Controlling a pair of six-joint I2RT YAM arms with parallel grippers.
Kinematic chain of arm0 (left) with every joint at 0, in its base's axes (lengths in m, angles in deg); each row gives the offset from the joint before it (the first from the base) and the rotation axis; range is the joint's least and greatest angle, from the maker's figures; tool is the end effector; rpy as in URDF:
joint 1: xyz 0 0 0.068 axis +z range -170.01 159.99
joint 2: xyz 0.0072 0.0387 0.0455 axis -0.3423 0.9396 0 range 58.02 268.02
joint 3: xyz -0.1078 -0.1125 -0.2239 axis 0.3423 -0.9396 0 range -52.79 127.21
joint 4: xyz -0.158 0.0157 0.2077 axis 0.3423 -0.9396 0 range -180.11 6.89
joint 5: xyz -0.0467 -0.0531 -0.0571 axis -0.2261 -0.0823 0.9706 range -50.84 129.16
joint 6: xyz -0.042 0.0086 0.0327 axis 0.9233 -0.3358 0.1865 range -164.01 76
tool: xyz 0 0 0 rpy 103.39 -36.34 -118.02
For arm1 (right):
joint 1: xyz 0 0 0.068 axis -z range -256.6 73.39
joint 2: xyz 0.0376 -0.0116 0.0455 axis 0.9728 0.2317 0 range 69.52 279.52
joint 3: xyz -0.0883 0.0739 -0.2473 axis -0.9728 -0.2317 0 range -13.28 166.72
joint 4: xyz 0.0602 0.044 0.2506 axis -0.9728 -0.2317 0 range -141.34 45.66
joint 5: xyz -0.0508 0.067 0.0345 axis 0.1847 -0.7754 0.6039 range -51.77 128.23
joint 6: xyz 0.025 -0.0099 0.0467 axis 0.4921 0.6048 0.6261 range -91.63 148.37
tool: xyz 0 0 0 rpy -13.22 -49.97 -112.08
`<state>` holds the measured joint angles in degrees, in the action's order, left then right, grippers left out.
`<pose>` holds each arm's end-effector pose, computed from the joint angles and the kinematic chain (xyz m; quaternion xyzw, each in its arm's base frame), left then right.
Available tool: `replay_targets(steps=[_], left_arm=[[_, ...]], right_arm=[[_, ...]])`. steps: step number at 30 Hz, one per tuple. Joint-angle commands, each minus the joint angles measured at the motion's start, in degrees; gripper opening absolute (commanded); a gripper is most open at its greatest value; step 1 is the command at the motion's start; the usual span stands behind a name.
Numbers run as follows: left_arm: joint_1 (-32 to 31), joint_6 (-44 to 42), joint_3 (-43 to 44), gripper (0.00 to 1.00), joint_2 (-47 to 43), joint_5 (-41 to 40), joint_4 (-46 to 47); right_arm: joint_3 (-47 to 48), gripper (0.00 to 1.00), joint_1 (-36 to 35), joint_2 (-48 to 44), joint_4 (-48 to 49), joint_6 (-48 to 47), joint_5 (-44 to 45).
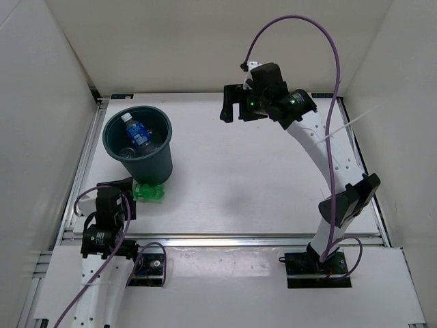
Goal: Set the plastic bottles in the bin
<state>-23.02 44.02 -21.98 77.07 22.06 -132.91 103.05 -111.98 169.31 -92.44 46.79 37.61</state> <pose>0.0836 0.0061 0.2417 -0.6487 0.6113 -0.2153 0.3989 0.3063 0.2180 0.4436 -0.1313 0.8628 0.2251 0.4332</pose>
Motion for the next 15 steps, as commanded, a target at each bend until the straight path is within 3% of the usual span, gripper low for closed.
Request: replay_targets(steps=[1, 15], left_arm=[[0.3, 6.6, -1.9, 1.0, 1.9, 1.5, 6.3], [0.3, 12.8, -14.5, 1.0, 4.6, 1.5, 14.8]], right_arm=[[-0.8, 1.0, 0.6, -1.4, 0.0, -0.9, -0.8], [-2.3, 1.0, 6.4, -3.8, 0.0, 1.4, -7.5]])
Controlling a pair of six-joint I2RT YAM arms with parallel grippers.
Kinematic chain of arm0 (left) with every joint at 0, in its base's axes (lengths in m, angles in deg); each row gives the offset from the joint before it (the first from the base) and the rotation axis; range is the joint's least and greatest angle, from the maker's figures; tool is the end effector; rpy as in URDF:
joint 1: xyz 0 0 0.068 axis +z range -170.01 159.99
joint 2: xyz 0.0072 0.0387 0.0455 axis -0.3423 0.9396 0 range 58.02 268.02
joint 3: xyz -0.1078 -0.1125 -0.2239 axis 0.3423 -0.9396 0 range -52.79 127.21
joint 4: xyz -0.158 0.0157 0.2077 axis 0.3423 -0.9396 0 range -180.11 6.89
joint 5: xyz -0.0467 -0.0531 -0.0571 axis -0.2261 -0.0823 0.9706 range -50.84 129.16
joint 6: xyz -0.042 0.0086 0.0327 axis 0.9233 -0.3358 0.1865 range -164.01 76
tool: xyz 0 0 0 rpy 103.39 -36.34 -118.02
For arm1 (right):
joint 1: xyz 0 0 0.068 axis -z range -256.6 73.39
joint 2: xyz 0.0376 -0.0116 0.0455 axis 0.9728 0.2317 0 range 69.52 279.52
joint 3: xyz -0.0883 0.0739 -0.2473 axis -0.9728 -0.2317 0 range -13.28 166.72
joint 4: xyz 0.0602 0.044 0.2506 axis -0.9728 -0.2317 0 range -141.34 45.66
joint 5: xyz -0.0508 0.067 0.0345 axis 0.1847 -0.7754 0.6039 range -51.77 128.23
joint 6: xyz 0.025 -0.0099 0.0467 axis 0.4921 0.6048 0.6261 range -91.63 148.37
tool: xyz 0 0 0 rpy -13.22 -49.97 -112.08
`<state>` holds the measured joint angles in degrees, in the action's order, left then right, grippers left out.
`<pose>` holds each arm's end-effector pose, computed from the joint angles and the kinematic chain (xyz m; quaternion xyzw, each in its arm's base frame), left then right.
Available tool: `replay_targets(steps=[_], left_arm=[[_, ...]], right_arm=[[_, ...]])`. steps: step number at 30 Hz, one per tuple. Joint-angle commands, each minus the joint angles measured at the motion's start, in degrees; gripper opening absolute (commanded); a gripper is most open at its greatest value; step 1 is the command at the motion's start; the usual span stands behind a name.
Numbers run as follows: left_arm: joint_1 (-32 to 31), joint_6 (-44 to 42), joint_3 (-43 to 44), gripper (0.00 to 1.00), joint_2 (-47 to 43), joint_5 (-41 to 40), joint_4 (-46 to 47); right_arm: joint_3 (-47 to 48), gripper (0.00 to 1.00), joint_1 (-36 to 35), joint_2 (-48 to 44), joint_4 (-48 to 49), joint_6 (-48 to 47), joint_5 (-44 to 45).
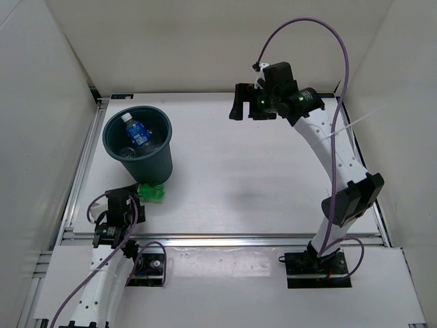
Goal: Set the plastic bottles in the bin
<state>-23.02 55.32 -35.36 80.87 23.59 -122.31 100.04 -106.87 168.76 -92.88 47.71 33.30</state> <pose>0.1037 0.0041 0.1765 -0.7159 0.5708 -0.2193 0.3371 0.3229 0.1920 0.4300 -0.1041 0.8781 0.2299 0.4066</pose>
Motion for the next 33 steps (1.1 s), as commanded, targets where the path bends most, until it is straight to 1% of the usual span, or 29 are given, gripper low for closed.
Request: replay_targets(steps=[1, 6, 11, 14, 15, 18, 20, 23, 25, 26, 27, 28, 29, 30, 33], left_arm=[[0.3, 1.5, -2.0, 1.0, 0.8, -0.1, 5.2], [0.3, -0.2, -4.2, 1.0, 5.4, 2.5, 10.9], [5.8, -1.3, -7.9, 1.0, 7.3, 7.4, 18.2], [8.1, -5.3, -7.9, 1.0, 10.7, 9.2, 18.8], [9.8, -6.2, -7.9, 1.0, 12.5, 9.9, 18.8], [13.4, -9.4, -7.3, 1.0, 16.2, 13.6, 21.8], [15.1, -11.2, -7.8, 0.95, 18.2, 16.5, 23.8], [18.4, -15.1, -7.1, 0.95, 22.8, 20.0, 26.3], [20.6, -18.6, -6.4, 0.92, 26.3, 22.8, 26.8], [20.6, -19.8, -6.4, 0.9, 27.4, 23.7, 28.1], [21.4, -22.7, -5.7, 0.89, 28.5, 24.6, 29.1], [21.4, -24.1, -5.1, 0.85, 29.8, 25.4, 29.1], [22.0, -25.3, -4.6, 0.76, 32.4, 26.9, 29.6], [22.7, -27.5, -3.5, 0.73, 33.7, 27.7, 29.6], [24.2, -29.8, -2.2, 0.67, 37.5, 30.7, 29.6]], right_arm=[[0.8, 1.0, 1.3, -3.3, 0.5, 1.1, -3.2], [2.4, 1.0, 2.3, -3.8, -0.1, 0.6, -3.9], [1.3, 1.0, 2.9, -5.1, -1.3, 0.6, -4.5], [0.1, 1.0, 3.5, -5.7, -1.3, 0.6, -4.5], [0.1, 1.0, 4.0, -5.7, -1.3, 0.1, -4.5], [0.1, 1.0, 4.5, -6.3, -1.8, 0.1, -4.5], [0.7, 1.0, 5.0, -6.3, -1.8, 0.1, -5.7], [0.7, 1.0, 5.6, -5.7, -1.8, 0.1, -6.2], [0.7, 1.0, 5.7, -5.7, -2.4, 0.1, -6.2], [0.7, 1.0, 5.7, -5.7, -2.4, 0.1, -6.2], [0.7, 1.0, 5.7, -5.7, -2.4, 0.1, -6.2], [0.7, 1.0, 5.7, -5.7, -2.4, 0.1, -6.2], [0.7, 1.0, 6.2, -5.2, -2.4, 0.1, -6.8], [0.7, 1.0, 6.2, -5.2, -2.4, 0.6, -6.8], [0.7, 1.0, 6.2, -5.2, -2.4, 0.6, -6.8]])
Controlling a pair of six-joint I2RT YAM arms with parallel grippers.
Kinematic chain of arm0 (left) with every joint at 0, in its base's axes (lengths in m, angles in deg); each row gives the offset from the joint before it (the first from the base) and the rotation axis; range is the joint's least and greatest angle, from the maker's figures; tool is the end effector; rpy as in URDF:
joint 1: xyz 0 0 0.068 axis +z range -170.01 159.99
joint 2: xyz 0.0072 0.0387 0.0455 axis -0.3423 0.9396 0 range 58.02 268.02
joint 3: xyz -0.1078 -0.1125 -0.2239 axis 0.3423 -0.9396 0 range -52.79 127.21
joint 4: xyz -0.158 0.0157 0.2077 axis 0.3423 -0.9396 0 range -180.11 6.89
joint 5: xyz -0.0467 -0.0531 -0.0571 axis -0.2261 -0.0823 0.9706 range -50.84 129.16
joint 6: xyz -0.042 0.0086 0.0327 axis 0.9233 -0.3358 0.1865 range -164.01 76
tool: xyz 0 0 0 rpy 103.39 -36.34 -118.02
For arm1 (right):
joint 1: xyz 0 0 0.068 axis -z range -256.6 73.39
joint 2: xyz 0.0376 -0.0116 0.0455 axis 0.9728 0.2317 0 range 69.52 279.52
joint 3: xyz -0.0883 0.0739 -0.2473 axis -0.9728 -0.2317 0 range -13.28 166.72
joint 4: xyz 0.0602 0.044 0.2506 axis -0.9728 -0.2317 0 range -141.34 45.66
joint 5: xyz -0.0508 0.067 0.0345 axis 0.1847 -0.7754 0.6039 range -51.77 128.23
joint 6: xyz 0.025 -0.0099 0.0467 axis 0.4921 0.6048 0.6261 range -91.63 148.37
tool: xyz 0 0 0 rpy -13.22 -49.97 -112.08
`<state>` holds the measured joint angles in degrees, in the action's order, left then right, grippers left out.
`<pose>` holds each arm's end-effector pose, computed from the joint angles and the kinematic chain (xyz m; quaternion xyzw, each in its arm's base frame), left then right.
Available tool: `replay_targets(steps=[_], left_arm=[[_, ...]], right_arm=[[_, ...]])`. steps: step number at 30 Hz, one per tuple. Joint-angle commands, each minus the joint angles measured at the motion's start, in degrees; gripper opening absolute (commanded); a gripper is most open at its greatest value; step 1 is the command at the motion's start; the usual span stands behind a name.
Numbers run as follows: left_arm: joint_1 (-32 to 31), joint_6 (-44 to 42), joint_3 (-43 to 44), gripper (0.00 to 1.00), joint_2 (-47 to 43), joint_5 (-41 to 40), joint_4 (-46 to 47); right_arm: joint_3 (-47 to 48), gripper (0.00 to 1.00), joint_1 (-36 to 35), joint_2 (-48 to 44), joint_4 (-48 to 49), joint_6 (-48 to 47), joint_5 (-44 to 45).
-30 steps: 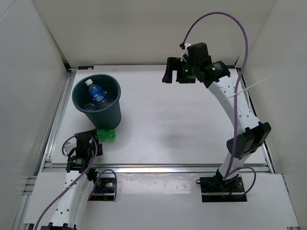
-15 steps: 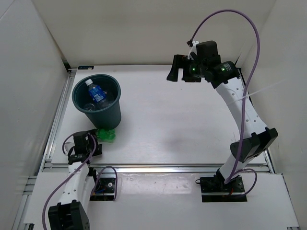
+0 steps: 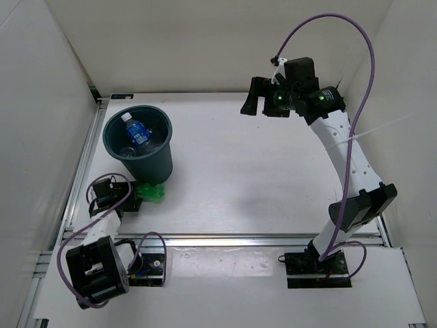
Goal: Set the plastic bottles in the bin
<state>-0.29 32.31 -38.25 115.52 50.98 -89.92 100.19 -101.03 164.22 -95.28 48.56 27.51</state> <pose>0.1611 0.0501 0.1300 -0.6707 0.6511 -0.2472 0.2554 0.3127 0.1493 0.4543 -0.0774 0.8692 0.2584 0.4144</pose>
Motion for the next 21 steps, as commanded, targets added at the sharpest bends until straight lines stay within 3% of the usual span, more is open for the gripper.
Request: replay_targets(steps=[1, 8, 12, 21], left_arm=[[1.5, -7.3, 0.7, 0.66, 2.9, 3.3, -2.8], [4.7, -9.3, 0.1, 0.46, -3.9, 6.0, -6.4], [3.2, -10.7, 8.0, 0.38, -6.5, 2.6, -29.1], [0.2, -12.8, 31.9, 0.36, -14.8, -9.5, -62.3]], right_arm=[[0.5, 1.0, 0.3, -0.1, 0.0, -0.2, -1.1], [-0.7, 1.0, 0.3, -0.1, 0.0, 0.8, -1.1], [-3.0, 1.0, 0.3, -0.1, 2.0, 2.7, -1.6], [-5.5, 1.0, 0.3, 0.4, 3.7, 3.7, -3.4]])
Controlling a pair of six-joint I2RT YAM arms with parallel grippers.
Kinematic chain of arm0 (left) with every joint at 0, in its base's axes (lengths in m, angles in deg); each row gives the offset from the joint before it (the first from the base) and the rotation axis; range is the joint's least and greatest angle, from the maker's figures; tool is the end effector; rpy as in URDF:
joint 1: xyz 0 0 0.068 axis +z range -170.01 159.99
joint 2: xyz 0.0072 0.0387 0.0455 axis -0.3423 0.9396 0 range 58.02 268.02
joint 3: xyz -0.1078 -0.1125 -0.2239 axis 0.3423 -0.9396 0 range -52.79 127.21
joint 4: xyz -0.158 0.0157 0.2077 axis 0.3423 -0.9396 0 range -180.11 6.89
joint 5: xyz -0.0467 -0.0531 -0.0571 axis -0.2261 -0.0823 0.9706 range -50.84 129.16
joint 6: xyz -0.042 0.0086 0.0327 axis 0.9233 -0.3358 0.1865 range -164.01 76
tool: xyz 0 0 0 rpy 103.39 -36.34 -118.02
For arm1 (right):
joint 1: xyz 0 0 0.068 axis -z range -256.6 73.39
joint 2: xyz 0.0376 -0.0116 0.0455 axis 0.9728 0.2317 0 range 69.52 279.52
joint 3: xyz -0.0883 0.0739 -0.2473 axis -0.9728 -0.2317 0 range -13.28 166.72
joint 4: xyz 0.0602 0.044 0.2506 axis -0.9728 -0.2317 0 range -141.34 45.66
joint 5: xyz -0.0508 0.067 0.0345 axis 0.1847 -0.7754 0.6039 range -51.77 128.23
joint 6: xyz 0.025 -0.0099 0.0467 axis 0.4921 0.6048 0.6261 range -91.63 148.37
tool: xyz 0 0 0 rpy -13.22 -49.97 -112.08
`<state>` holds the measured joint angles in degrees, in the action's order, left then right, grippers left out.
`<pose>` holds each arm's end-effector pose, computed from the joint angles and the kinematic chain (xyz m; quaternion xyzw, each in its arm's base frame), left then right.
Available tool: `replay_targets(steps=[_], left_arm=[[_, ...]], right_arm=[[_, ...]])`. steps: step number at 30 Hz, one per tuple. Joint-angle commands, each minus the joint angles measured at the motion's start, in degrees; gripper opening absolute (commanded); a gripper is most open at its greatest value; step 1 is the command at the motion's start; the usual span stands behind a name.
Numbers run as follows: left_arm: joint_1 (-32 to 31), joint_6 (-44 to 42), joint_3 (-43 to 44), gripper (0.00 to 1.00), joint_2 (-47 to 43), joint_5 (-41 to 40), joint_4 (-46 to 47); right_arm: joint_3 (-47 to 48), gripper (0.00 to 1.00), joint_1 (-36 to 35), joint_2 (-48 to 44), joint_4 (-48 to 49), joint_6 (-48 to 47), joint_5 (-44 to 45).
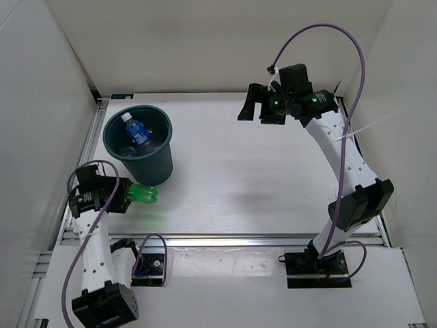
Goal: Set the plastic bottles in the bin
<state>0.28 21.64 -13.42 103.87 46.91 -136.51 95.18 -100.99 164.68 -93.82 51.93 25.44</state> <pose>0.1340 0.0445 0.2403 -0.6439 0.7169 -0.1601 0.2141 0.3210 0.1542 0.4271 -0.0568 0.8858 0.2735 0.3706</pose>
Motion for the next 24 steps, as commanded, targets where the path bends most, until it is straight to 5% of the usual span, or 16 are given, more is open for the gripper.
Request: replay_targets(steps=[1, 7, 15, 24], left_arm=[[-0.3, -3.0, 12.0, 0.36, -3.9, -6.7, -17.6], [-0.3, -6.8, 25.3, 0.36, -3.0, -5.5, -19.0], [-1.7, -16.6, 41.3, 0.35, 8.4, -0.3, 3.6], [-10.6, -27.8, 46.5, 0.48, 19.9, -8.0, 11.8]], right_arm=[[-1.0, 1.0, 0.3, -0.1, 2.2, 0.4, -1.4], [-1.6, 1.0, 0.3, 1.0, 3.2, -0.2, -2.5], [-0.4, 1.0, 0.3, 2.1, 4.4, 0.4, -3.6], [-5.5, 1.0, 0.3, 0.6, 6.8, 0.9, -4.2]])
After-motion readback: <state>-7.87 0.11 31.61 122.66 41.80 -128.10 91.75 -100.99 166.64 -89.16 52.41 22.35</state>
